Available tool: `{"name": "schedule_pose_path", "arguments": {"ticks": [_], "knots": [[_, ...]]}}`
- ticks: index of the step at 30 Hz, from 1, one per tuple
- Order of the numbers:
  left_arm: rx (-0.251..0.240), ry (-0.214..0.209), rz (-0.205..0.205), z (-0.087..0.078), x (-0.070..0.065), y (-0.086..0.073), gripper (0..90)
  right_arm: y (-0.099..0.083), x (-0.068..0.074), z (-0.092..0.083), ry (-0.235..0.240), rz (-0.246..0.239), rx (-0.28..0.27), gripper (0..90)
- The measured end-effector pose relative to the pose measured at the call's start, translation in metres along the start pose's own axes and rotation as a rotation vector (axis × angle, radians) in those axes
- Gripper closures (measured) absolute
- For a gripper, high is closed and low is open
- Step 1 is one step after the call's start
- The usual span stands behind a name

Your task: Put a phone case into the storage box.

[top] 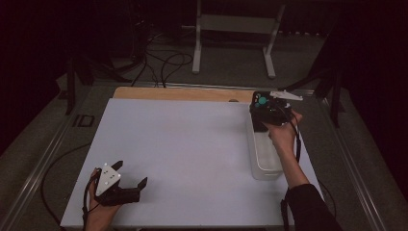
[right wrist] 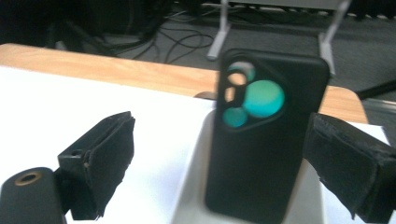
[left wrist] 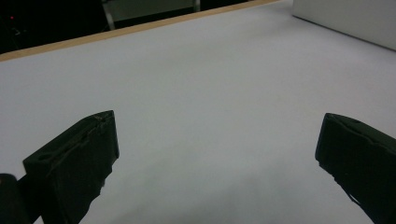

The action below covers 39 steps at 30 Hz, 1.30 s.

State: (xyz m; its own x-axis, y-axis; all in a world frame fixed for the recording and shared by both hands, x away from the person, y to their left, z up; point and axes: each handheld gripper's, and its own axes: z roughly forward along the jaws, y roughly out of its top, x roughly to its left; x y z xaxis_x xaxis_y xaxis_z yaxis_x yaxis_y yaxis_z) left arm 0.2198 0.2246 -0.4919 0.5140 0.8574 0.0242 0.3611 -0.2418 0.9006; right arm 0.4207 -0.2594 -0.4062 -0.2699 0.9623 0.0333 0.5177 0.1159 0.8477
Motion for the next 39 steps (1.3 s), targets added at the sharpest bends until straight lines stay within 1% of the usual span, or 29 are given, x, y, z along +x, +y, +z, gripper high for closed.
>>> {"name": "schedule_pose_path", "arguments": {"ticks": [6,7,8,9,10,11,12,13,15,16,18,20,22,23,25,31,35,37,39], "knots": [[0.003,-0.004,0.005,0.001,-0.001,0.001,0.0,-0.011,0.016,-0.026,0.109,-0.018,-0.048,9.1],[0.003,-0.004,0.005,0.001,-0.001,0.001,0.0,-0.011,0.016,-0.026,0.109,-0.018,-0.048,9.1],[0.004,-0.004,0.008,0.001,-0.001,0.001,0.0,-0.019,0.024,-0.036,0.147,-0.032,-0.069,9.0],[0.003,-0.005,0.008,0.0,-0.001,0.002,0.0,-0.021,0.026,-0.038,0.153,-0.039,-0.07,9.0],[0.001,-0.005,0.008,0.0,-0.001,0.002,0.0,-0.027,0.029,-0.043,0.162,-0.055,-0.081,9.1],[0.001,-0.005,0.008,0.0,-0.001,0.002,0.0,-0.027,0.029,-0.043,0.162,-0.055,-0.081,9.1],[-0.002,-0.005,0.006,0.0,-0.001,0.002,0.0,-0.038,0.036,-0.053,0.182,-0.087,-0.093,9.0],[-0.002,-0.005,0.006,0.0,-0.001,0.002,0.0,-0.038,0.036,-0.053,0.182,-0.087,-0.093,9.0],[-0.004,-0.006,0.007,0.0,-0.002,0.003,0.0,-0.05,0.041,-0.062,0.195,-0.112,-0.105,9.1],[-0.009,-0.006,0.008,0.0,-0.002,0.004,0.0,-0.055,0.042,-0.066,0.198,-0.116,-0.109,9.1],[-0.013,-0.007,0.007,-0.001,-0.002,0.005,0.0,-0.063,0.044,-0.074,0.218,-0.123,-0.114,9.1],[-0.018,-0.007,0.006,-0.001,-0.001,0.007,0.0,-0.071,0.045,-0.081,0.223,-0.13,-0.136,9.1],[-0.024,-0.008,0.003,-0.003,-0.001,0.008,0.0,-0.08,0.046,-0.086,0.223,-0.133,-0.135,9.1],[-0.028,-0.007,0.0,-0.003,-0.001,0.009,0.0,-0.085,0.046,-0.087,0.228,-0.13,-0.134,9.1],[-0.034,-0.007,-0.002,-0.004,0.0,0.01,0.0,-0.093,0.045,-0.091,0.223,-0.136,-0.15,9.1],[-0.055,-0.007,-0.008,-0.007,0.001,0.014,0.0,-0.116,0.042,-0.101,0.245,-0.119,-0.192,9.1],[-0.064,-0.008,-0.008,-0.008,0.001,0.016,0.0,-0.127,0.042,-0.106,0.267,-0.127,-0.218,9.1],[-0.068,-0.011,-0.006,-0.009,0.001,0.017,0.0,-0.129,0.042,-0.107,0.271,-0.129,-0.224,9.1],[-0.073,-0.012,-0.004,-0.01,0.0,0.018,0.0,-0.135,0.042,-0.111,0.281,-0.132,-0.248,9.1]]}}
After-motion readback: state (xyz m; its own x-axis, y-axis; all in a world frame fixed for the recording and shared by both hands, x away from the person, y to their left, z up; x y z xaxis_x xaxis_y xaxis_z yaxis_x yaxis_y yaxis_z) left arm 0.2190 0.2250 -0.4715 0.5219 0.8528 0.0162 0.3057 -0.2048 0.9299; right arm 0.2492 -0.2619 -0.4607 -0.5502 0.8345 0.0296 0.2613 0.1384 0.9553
